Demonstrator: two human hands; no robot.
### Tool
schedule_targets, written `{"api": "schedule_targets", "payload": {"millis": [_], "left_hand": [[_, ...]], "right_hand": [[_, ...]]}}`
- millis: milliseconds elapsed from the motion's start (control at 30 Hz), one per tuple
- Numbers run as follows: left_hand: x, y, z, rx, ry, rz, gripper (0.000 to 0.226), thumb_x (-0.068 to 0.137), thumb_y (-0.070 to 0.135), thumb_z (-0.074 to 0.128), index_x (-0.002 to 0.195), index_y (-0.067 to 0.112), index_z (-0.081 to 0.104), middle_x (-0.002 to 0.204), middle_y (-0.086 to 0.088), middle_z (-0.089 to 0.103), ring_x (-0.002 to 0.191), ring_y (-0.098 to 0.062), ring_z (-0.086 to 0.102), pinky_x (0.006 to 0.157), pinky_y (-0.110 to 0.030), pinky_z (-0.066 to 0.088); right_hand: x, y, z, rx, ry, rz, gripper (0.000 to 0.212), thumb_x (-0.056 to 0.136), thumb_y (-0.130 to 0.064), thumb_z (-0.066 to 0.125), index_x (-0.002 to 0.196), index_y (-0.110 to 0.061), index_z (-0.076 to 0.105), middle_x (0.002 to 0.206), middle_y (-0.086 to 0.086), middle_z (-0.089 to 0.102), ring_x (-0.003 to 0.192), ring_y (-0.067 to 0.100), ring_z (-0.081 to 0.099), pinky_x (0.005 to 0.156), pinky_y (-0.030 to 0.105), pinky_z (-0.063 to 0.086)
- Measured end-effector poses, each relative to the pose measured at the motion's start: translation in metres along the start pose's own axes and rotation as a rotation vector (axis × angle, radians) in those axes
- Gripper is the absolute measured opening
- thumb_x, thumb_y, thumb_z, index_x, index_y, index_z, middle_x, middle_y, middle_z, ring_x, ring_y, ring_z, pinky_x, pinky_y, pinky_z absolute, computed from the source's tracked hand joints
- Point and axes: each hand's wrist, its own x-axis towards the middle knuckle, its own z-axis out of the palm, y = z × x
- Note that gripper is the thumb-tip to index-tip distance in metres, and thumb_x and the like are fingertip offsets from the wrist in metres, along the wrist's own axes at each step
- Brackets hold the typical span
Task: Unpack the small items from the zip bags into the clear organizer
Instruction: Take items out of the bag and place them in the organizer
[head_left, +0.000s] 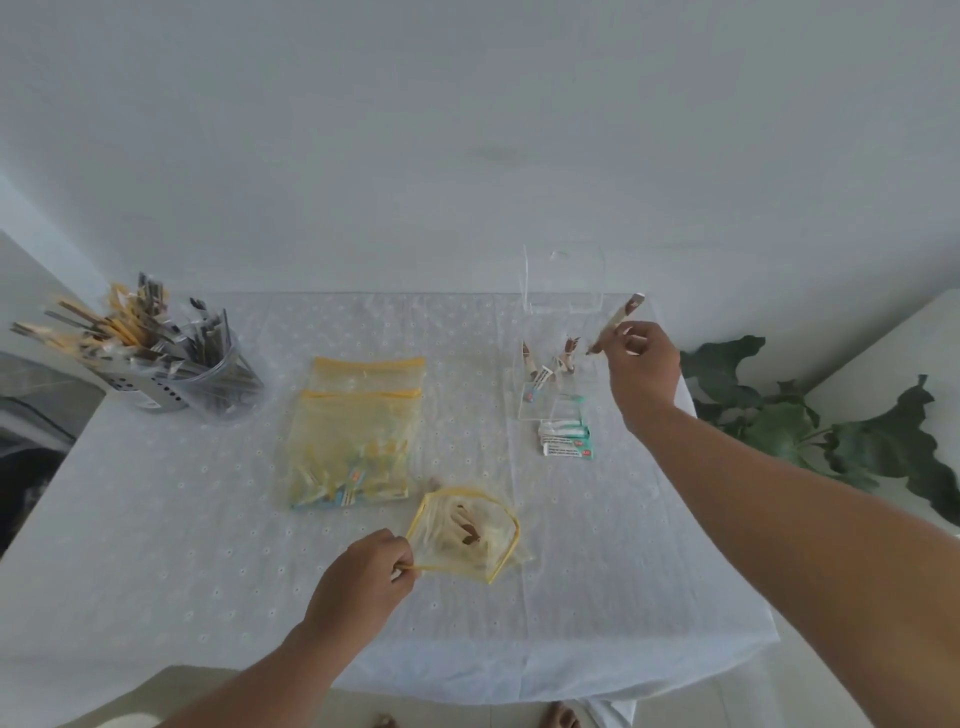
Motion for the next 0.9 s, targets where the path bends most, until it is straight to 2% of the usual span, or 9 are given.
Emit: {"api": "schedule_targets", "payload": {"millis": [67,200,333,467,567,667,800,900], "left_hand": [[-0.002,-0.002,-0.001,-0.008,0.010,0.004,0.031,0.077,0.024,0.082,0.065,0.029,0.053,0.067,0.014,0.048,0.058,-0.006,0.051,0.051,-0.028,0.045],[-0.003,-0.009,0.000,-0.010,0.005,0.018,0.035,0.076,0.025,0.083,0.066,0.033,0.051,0.068,0.016,0.047,0.059,-0.005,0.051,0.052,-0.028,0.045],[0.002,-0.015,-0.002,0.006,0.001,0.041,0.030,0.076,0.026,0.083,0.068,0.030,0.054,0.069,0.015,0.049,0.058,-0.005,0.050,0.051,-0.026,0.045],[0.008,-0.018,-0.003,0.011,-0.002,0.054,0.030,0.075,0.024,0.082,0.069,0.030,0.054,0.070,0.014,0.050,0.059,-0.004,0.052,0.051,-0.024,0.045],[0.012,-0.021,-0.004,0.014,-0.012,0.051,0.029,0.075,0.022,0.081,0.070,0.031,0.053,0.071,0.015,0.050,0.059,-0.005,0.053,0.051,-0.024,0.045],[0.015,-0.022,-0.005,0.015,-0.017,0.050,0.029,0.075,0.022,0.080,0.070,0.031,0.053,0.071,0.015,0.050,0.059,-0.005,0.053,0.051,-0.025,0.045],[0.016,-0.020,-0.006,0.028,-0.030,0.050,0.025,0.077,0.024,0.079,0.071,0.030,0.055,0.072,0.014,0.051,0.061,-0.006,0.053,0.052,-0.023,0.044],[0.019,-0.018,-0.006,0.037,-0.025,0.059,0.026,0.076,0.024,0.079,0.070,0.031,0.055,0.071,0.016,0.050,0.059,-0.005,0.052,0.051,-0.017,0.040]], "right_hand": [[0.014,-0.003,0.005,-0.060,0.013,0.001,0.011,0.091,-0.031,0.073,0.097,-0.028,0.066,0.089,-0.012,0.071,0.085,0.011,0.067,0.072,0.029,0.053],[0.022,-0.005,0.017,-0.111,0.020,-0.024,0.007,0.090,-0.031,0.072,0.096,-0.028,0.068,0.089,-0.012,0.072,0.084,0.005,0.066,0.062,0.021,0.043],[0.021,-0.010,0.027,-0.102,0.084,-0.068,0.011,0.091,-0.031,0.069,0.099,-0.025,0.068,0.090,-0.016,0.072,0.087,-0.005,0.062,0.064,0.014,0.037],[0.024,-0.019,0.030,-0.070,0.131,-0.078,0.012,0.090,-0.035,0.067,0.094,-0.023,0.067,0.082,-0.018,0.067,0.081,-0.002,0.061,0.064,0.019,0.042],[0.028,-0.014,0.030,-0.089,0.107,-0.059,0.013,0.091,-0.034,0.068,0.095,-0.022,0.067,0.079,-0.018,0.066,0.075,0.000,0.060,0.064,0.021,0.045],[0.031,-0.001,0.033,-0.176,0.045,-0.042,0.012,0.093,-0.035,0.069,0.098,-0.024,0.068,0.083,-0.019,0.068,0.078,-0.002,0.061,0.062,0.018,0.042],[0.035,0.011,0.037,-0.381,-0.014,-0.010,0.013,0.092,-0.040,0.067,0.098,-0.029,0.068,0.090,-0.013,0.072,0.081,0.012,0.066,0.066,0.030,0.051],[0.036,0.016,0.039,-0.522,-0.040,-0.045,0.020,0.090,-0.045,0.066,0.103,-0.031,0.069,0.095,-0.012,0.073,0.085,0.016,0.067,0.073,0.035,0.055]]}}
